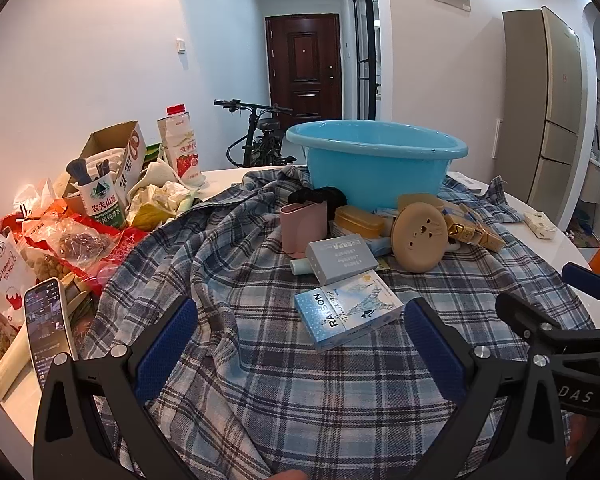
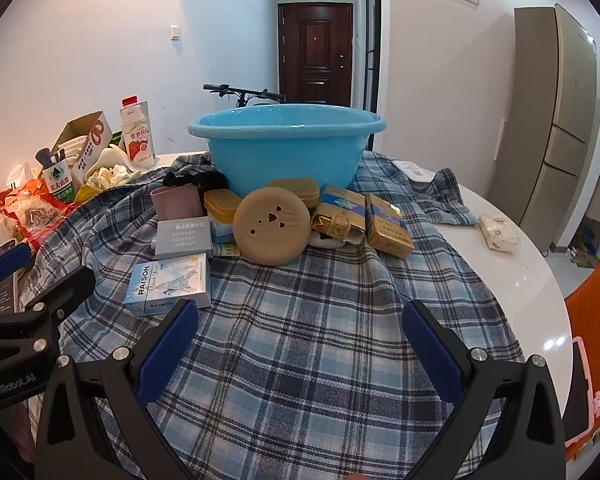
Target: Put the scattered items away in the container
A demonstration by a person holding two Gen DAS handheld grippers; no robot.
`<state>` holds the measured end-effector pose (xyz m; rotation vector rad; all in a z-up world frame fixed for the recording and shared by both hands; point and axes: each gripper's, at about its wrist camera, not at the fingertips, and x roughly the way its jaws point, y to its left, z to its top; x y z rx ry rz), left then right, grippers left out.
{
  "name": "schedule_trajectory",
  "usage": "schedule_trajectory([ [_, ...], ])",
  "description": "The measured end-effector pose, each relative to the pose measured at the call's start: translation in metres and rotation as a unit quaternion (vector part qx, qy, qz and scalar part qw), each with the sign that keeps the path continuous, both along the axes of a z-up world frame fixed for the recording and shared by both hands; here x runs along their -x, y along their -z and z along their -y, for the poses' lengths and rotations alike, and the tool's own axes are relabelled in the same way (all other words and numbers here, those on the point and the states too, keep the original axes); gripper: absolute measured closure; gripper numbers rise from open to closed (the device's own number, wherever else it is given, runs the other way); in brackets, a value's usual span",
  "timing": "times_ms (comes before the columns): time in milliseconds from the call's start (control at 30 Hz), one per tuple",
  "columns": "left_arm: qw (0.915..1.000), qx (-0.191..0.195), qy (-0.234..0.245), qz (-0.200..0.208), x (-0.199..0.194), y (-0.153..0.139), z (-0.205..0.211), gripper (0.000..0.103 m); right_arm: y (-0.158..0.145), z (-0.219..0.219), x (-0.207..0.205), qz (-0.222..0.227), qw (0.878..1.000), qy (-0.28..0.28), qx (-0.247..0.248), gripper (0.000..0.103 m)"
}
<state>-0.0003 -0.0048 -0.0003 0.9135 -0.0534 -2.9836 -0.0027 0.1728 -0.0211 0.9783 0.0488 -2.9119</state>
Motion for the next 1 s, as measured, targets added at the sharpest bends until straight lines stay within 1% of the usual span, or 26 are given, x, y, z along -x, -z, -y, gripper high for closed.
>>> schedule_trajectory([
  [167,1.0000,0.004,0.002,0.001,-0.0005,0.0015,-0.0025,0.000,-0.0027,-0.0033,0.0013,-0.001,1.000,0.000,0.002,0.000],
  [433,1.0000,-0.003,0.002,0.001,-0.0011,0.0004,-0.0034,0.000,-0.0065,-0.0042,0.0012,-0.004,1.000,0.000,0.002,0.000],
  [1000,1.0000,-0.003,0.000,0.001,0.0005,0.0002,-0.0031,0.000,-0.0065,-0.0050,0.0006,-0.005,1.000,0.002,0.001,0.000],
])
